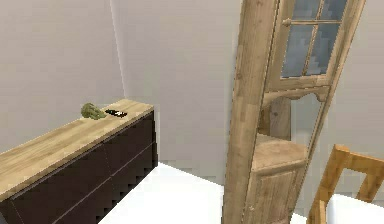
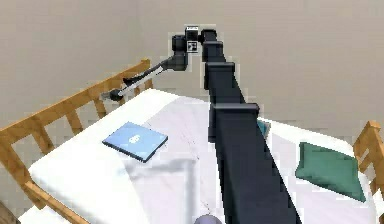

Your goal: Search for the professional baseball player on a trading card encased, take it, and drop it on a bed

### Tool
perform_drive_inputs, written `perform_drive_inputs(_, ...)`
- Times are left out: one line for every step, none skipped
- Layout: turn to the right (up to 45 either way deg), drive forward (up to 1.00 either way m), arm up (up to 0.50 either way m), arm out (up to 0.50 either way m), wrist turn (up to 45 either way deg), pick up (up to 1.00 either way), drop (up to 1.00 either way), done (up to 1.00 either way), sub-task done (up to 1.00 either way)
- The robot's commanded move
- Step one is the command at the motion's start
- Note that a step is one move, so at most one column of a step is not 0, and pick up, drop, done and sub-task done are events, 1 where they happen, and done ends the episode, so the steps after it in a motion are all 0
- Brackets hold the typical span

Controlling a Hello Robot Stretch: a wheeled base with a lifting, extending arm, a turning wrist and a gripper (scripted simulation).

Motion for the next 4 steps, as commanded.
perform_drive_inputs(0.0,0.0,0.0,0.0,45.0,0.0,0.0,0.0,0.0)
perform_drive_inputs(0.0,0.0,0.0,0.0,30.0,0.0,0.0,0.0,0.0)
perform_drive_inputs(0.0,0.0,-0.4,0.0,0.0,0.0,0.0,0.0,0.0)
perform_drive_inputs(0.0,0.0,-0.32,0.0,0.0,0.0,0.0,0.0,0.0)
